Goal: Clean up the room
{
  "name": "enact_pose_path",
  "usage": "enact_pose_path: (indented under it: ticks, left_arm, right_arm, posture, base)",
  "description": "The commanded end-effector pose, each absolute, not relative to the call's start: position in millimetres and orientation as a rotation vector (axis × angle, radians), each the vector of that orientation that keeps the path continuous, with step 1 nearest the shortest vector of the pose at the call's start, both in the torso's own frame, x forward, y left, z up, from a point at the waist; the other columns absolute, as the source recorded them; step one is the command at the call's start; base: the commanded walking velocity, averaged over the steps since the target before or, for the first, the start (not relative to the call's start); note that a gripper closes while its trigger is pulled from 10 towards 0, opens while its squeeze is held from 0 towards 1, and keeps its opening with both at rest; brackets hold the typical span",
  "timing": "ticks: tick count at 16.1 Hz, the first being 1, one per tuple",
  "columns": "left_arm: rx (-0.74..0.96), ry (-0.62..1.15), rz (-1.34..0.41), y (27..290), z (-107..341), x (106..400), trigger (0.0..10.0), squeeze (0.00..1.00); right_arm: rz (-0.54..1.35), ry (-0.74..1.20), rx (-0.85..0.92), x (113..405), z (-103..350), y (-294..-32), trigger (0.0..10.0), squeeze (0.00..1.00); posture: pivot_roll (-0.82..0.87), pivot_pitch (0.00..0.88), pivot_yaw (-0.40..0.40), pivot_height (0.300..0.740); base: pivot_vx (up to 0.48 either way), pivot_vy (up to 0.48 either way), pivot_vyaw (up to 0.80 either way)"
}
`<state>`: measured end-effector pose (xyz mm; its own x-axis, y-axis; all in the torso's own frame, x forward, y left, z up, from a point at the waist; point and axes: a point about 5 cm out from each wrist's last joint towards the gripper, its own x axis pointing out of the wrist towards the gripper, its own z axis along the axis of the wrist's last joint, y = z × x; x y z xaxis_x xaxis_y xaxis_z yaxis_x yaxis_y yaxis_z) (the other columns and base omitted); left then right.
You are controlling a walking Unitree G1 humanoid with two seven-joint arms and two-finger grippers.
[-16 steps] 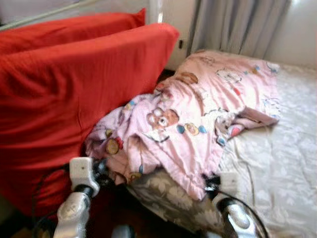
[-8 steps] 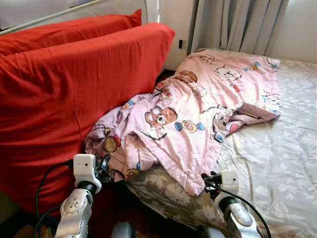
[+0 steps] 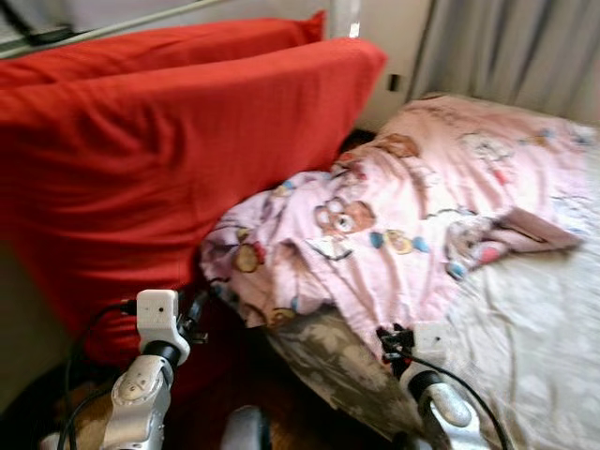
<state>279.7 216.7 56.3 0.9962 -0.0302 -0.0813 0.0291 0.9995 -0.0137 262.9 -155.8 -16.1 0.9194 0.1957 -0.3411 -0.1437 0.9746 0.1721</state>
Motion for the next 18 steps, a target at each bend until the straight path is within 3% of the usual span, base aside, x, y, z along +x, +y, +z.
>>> enact_pose_path:
  ticks: [1,5,10,13,14,15,18]
  left_arm:
    - [-0.013,0.085,-0.035,215,57,280,10.0,0.0]
    - [-0.012,0.081,-0.038,215,58,281,10.0,0.0]
    - [-0.006,0.078,-0.051,216,61,280,10.0,0.0]
    - [0.011,0.072,-0.066,221,67,277,10.0,0.0]
    - [0.02,0.073,-0.068,224,69,277,10.0,0.0]
    - [0.028,0.075,-0.073,224,70,277,10.0,0.0]
    - [0.035,0.069,-0.077,224,75,271,10.0,0.0]
  right_arm:
    - [0.167,0.371,0.135,263,-16,-160,10.0,0.0]
    - [0.157,0.387,0.147,262,-18,-159,10.0,0.0]
    - [0.099,0.463,0.157,263,-24,-158,10.0,0.0]
    - [0.045,0.499,0.208,269,-23,-158,10.0,0.0]
    - [0.013,0.513,0.246,272,-22,-158,10.0,0.78]
    - [-0.046,0.516,0.286,278,-19,-160,10.0,1.0]
    - [-0.154,0.499,0.347,288,-11,-166,10.0,1.0]
  posture:
    - [0.07,0.0,0.013,0.605]
    - [0.07,0.0,0.015,0.605]
    - [0.09,0.004,0.029,0.605]
    - [0.12,0.065,0.046,0.605]
    - [0.12,0.077,0.049,0.605]
    - [0.14,0.105,0.051,0.605]
    - [0.17,0.141,0.051,0.605]
  base:
    - [0.259,0.0,0.0]
    - [0.256,0.0,0.0]
    - [0.0,0.0,0.0]
    - [0.0,0.0,0.0]
    - [0.0,0.0,0.0]
    - [0.0,0.0,0.0]
    - [0.0,0.0,0.0]
